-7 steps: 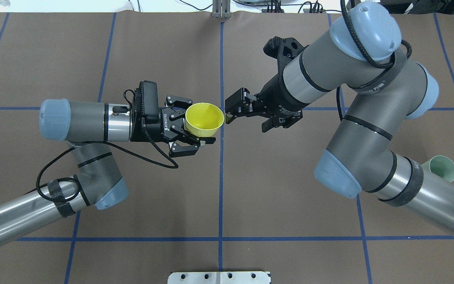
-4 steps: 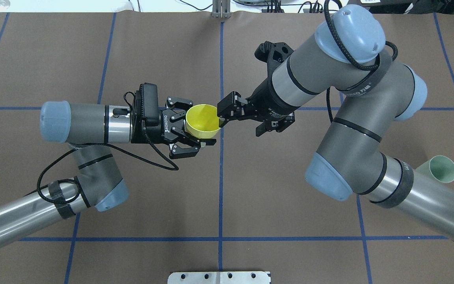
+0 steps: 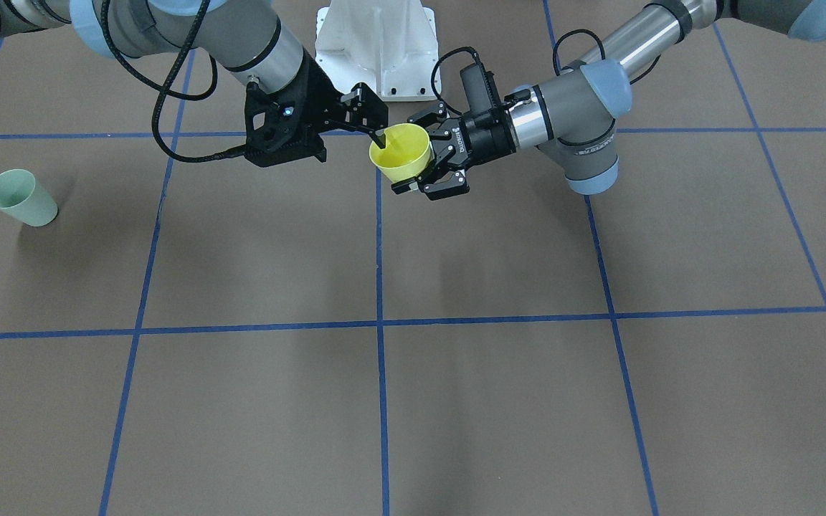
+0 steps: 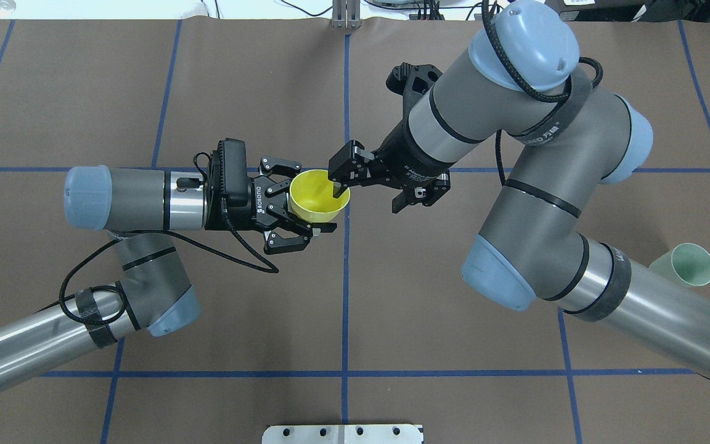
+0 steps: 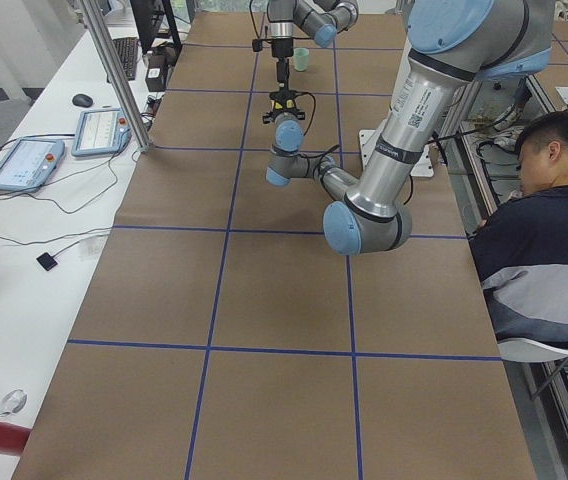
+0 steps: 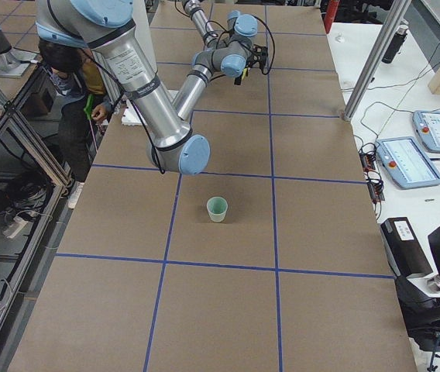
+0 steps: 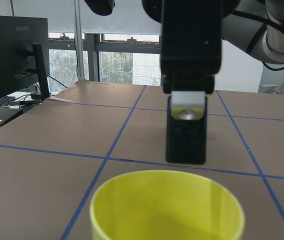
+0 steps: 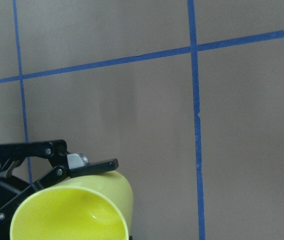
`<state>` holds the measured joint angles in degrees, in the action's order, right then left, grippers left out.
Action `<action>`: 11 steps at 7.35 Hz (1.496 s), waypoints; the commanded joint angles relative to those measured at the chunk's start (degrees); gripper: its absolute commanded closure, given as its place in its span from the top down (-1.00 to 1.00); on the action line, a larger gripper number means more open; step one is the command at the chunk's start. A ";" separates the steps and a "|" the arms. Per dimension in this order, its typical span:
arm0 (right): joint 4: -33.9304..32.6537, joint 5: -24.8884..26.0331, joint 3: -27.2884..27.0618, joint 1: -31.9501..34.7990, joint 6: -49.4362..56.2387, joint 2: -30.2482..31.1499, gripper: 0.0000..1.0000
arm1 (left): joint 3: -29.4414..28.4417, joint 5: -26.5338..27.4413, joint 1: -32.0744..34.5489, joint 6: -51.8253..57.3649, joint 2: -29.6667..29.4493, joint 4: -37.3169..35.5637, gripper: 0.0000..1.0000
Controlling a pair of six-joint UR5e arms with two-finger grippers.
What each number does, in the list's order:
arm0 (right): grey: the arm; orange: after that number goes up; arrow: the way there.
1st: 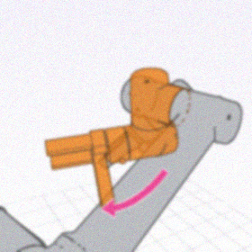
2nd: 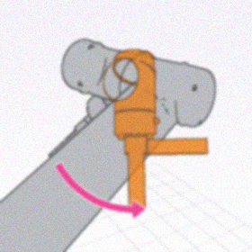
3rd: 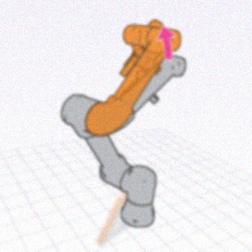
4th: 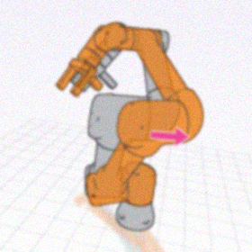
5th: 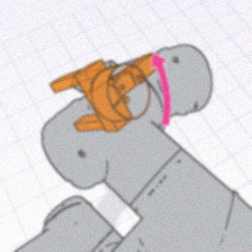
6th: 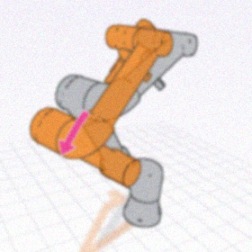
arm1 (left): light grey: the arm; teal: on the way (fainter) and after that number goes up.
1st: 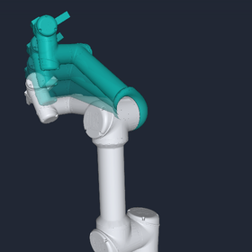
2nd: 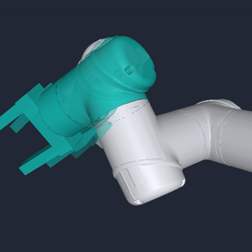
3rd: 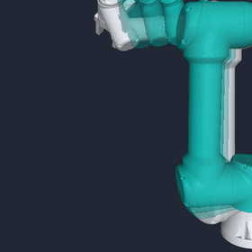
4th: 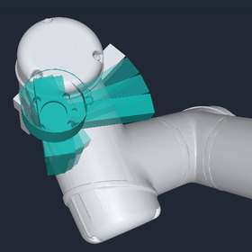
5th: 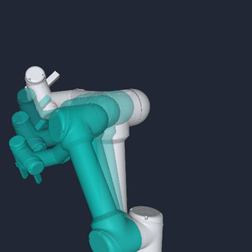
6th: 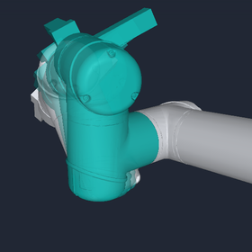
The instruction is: Transfer and stack yellow cup on green cup
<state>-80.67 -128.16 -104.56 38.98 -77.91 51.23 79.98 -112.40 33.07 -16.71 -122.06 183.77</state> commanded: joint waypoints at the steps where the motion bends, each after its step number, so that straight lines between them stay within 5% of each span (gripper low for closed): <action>1: -0.02 1.06 0.85 -0.75 -0.05 -0.52 0.99 | 0.00 0.85 -0.46 -0.07 -0.37 0.97 -0.60; 5: -2.47 3.17 0.76 -2.33 -0.05 -1.40 0.88 | 0.17 1.65 -1.43 0.01 -0.54 1.06 -0.59; 6: -2.91 3.35 0.50 -2.33 0.04 -1.40 0.30 | 0.08 1.74 -1.52 0.01 -0.54 1.15 -0.58; 7: -2.92 3.27 0.32 -2.25 0.04 -1.40 -0.62 | 0.08 1.74 -1.52 0.01 -0.54 1.15 -0.57; 8: -2.92 3.35 0.15 -2.25 0.13 -1.57 -1.00 | 0.08 1.65 -1.52 0.01 -0.54 1.15 -0.51; 9: -2.92 3.35 0.14 -2.33 0.13 -1.83 -1.00 | 0.00 1.74 -1.52 -0.07 -0.54 1.68 -0.40; 10: -2.92 3.35 0.23 -2.25 0.13 -2.01 -1.00 | 0.00 1.74 -1.52 -0.07 -0.54 1.85 0.04; 11: -2.92 3.61 0.23 -2.25 0.13 -2.10 -1.00 | 0.00 1.65 -1.61 -0.25 -0.63 1.77 0.73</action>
<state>-83.58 -124.76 -104.36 36.69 -77.79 49.28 80.00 -110.67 31.52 -16.82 -122.64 185.48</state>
